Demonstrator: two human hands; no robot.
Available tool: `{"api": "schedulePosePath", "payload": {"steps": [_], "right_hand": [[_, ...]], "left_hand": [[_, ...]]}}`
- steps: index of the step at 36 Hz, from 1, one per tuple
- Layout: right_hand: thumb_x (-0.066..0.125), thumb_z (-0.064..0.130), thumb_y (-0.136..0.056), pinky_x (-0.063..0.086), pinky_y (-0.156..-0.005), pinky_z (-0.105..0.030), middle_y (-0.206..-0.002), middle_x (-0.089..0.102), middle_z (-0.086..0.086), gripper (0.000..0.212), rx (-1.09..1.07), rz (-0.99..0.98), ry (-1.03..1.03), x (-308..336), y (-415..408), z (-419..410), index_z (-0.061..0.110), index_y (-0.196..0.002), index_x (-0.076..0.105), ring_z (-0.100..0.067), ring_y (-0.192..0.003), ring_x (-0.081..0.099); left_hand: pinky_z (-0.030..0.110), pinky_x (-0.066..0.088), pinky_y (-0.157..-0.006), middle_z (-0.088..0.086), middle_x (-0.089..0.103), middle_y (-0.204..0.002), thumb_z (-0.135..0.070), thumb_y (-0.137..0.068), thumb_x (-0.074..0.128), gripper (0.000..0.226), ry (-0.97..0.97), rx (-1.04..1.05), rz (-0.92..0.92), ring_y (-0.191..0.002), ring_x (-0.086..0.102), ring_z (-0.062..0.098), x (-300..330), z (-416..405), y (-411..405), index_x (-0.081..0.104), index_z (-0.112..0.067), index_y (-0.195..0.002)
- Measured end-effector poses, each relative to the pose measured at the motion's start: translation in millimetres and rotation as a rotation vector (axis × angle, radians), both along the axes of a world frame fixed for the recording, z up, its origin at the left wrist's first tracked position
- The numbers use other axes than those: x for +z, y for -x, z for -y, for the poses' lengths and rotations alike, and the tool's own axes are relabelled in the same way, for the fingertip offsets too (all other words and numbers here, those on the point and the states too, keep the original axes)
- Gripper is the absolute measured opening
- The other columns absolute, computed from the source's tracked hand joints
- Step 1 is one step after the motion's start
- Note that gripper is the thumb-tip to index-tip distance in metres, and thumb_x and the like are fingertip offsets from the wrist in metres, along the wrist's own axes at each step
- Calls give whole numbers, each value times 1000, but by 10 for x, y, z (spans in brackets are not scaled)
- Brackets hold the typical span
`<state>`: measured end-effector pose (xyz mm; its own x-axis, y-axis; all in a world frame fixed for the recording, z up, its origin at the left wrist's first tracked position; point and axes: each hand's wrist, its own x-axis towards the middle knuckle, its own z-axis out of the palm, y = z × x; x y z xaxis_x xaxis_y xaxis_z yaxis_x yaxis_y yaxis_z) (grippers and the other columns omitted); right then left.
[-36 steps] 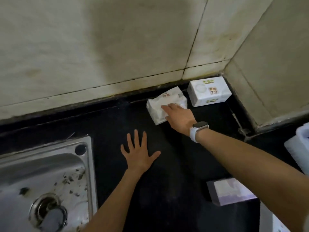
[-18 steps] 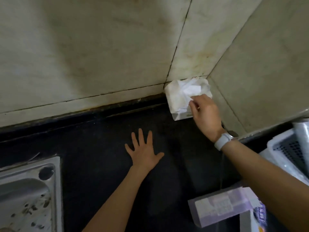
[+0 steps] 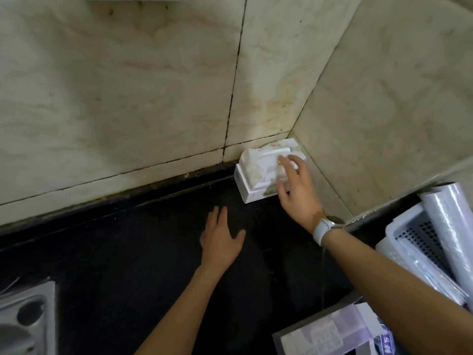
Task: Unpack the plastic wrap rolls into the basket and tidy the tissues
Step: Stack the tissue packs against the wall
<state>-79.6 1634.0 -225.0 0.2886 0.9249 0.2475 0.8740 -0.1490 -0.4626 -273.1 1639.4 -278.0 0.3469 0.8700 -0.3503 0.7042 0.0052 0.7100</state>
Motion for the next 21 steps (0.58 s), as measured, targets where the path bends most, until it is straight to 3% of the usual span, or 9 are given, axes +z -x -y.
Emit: {"api": "schedulePosePath", "payload": {"steps": [4,6,8,14,19,21], "right_hand": [[43,5,-88,38,-93,-23,-132,41,-14,52,-336,-446,-48,-194,65,168,10,-138,32,-13,-104,46],[37,2,-88,39,-100,-32,-134,44,-10,54,-476,-849,61,-221,70,116,12,-140,29,-15,-107,48],[31,2,-90,40,-98,-36,-127,48,1,49,-455,-1140,146,-215,47,62,22,-134,37,-12,-100,50],[30,4,-89,36,-94,-34,-110,58,17,45,-340,-1180,188,-156,-98,-61,38,-105,55,-4,-108,50],[28,0,-90,37,-94,-33,-108,49,17,53,-366,-1148,221,-116,-104,60,29,-134,38,-9,-103,45],[30,1,-93,39,-98,-34,-130,47,3,50,-430,-1117,205,-87,-86,211,15,-141,30,-14,-111,47]], "left_hand": [[38,27,-115,2,20,-157,-16,-89,57,76,333,194,534,-141,23,14,189,-175,-321,12,-27,-149],[36,32,-110,-2,33,-151,-11,-87,54,73,433,160,654,-134,33,9,241,-230,-432,18,-35,-146],[41,34,-111,-3,45,-144,-9,-84,51,72,472,120,680,-129,43,15,261,-251,-515,25,-38,-144],[45,29,-113,-2,36,-150,-20,-82,53,79,543,112,618,-134,38,21,294,-230,-623,13,-39,-147],[40,26,-115,-2,27,-154,-16,-87,52,75,477,84,535,-138,30,20,304,-205,-595,12,-36,-148],[37,27,-114,1,26,-154,-17,-89,52,70,407,100,445,-139,30,21,317,-129,-549,16,-29,-148]]}}
